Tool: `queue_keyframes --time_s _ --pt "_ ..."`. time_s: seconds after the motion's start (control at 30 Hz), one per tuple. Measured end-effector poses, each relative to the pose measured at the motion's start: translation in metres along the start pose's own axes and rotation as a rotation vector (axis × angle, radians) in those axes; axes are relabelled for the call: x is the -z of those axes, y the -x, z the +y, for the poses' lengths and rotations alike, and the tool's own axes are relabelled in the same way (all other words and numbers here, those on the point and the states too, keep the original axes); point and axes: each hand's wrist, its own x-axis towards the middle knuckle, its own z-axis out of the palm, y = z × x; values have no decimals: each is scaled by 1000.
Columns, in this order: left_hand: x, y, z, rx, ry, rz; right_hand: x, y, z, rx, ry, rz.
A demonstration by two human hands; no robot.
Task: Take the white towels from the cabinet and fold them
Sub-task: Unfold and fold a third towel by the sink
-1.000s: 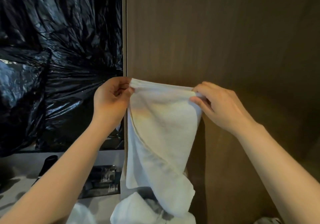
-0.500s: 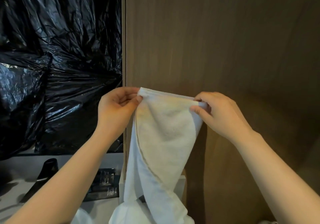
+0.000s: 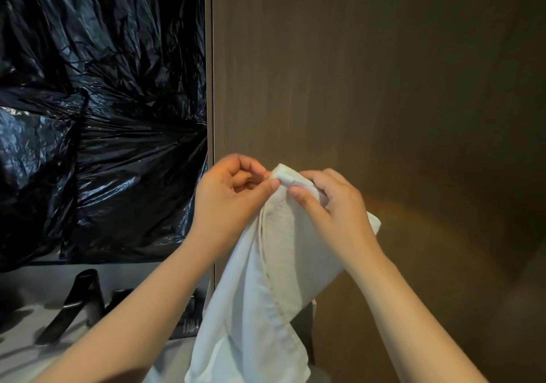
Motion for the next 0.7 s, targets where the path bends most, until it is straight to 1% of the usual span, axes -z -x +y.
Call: queue_keyframes --time_s 0.17,0.23,0.37,0.47,0.6,0.7 --pt "6 4 -8 -43 -87 14 -3 -6 -3 40 -52 -70" --pt "9 6 -12 -63 -137 -7 -6 -4 -4 38 -58 -55" --pt "16 14 -23 11 -157 -154 -8 -5 -7 95 -61 39" --pt "25 20 -32 68 -143 -226 -2 -12 -12 113 -73 17" --pt "33 24 -44 138 -54 -342 5 -22 -17 147 -69 -30" --pt "34 27 -53 159 -83 -445 11 -27 -18 170 -44 -63"
